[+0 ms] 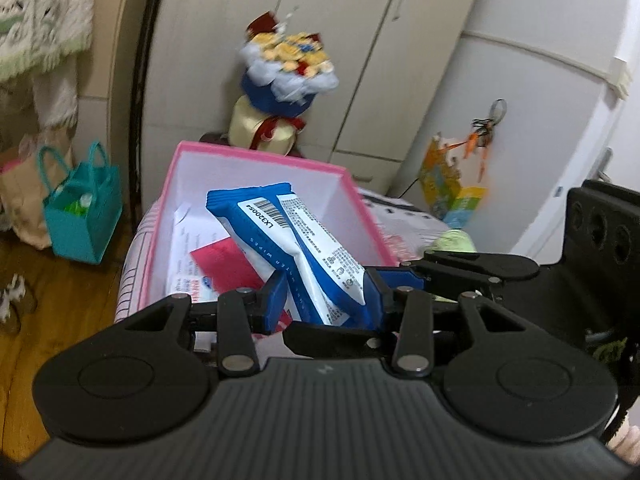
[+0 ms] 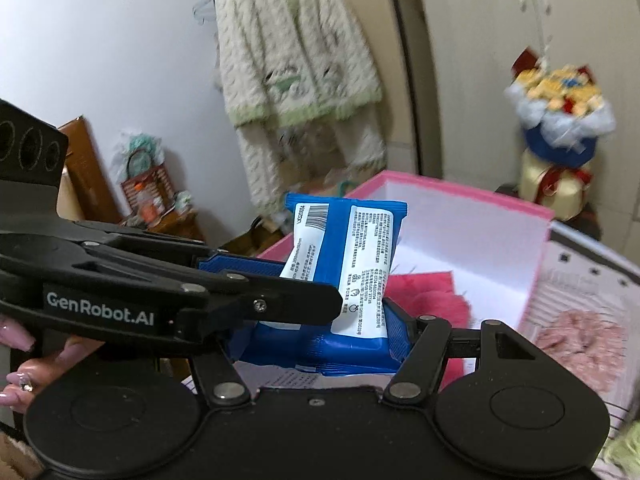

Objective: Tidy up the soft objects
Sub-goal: 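Carry the blue pack with both grippers over the pink box, then lower the blue pack into the box and open both grippers, then move the left gripper to the Colgate tube while the right gripper approaches the pink floral scrunchie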

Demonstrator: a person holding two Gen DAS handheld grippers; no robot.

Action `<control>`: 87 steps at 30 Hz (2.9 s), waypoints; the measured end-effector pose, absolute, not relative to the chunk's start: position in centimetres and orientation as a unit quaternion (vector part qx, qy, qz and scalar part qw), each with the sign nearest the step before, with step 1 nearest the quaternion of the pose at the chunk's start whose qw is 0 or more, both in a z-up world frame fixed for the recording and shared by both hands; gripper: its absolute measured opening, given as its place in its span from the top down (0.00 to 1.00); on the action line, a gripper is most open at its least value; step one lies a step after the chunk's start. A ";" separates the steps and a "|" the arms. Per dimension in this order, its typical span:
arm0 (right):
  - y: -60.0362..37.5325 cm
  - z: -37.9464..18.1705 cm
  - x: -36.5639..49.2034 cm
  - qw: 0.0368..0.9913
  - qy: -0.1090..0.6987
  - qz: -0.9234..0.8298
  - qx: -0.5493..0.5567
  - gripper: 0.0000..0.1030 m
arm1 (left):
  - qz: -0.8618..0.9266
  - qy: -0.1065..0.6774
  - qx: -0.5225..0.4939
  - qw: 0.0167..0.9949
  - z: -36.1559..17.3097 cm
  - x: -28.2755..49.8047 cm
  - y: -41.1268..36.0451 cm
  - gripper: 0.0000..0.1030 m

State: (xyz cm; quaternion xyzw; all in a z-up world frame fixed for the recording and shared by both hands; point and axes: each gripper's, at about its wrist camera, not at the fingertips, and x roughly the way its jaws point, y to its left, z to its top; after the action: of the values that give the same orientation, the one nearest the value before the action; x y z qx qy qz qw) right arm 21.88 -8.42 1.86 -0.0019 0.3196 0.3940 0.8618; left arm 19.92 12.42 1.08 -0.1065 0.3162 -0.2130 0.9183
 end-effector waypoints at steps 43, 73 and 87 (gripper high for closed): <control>-14.1 5.9 18.6 0.893 0.309 0.322 -0.054 0.27 | -0.207 0.269 -0.056 0.939 5.1 14.7 12.6 0.55; -30.2 7.1 11.0 0.938 0.253 0.236 0.004 0.26 | -0.310 0.275 0.013 0.910 2.8 10.0 -1.1 0.49; -31.1 3.7 19.1 0.911 0.291 0.292 0.029 0.26 | -0.209 0.259 0.077 0.940 -2.0 15.8 -9.5 0.49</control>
State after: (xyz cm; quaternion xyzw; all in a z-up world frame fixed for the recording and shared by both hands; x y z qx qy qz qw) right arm 19.13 -31.11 3.67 0.0294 0.2912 0.2915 0.9107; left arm 15.85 -9.45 -2.02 0.0767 0.2593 -0.2090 0.9398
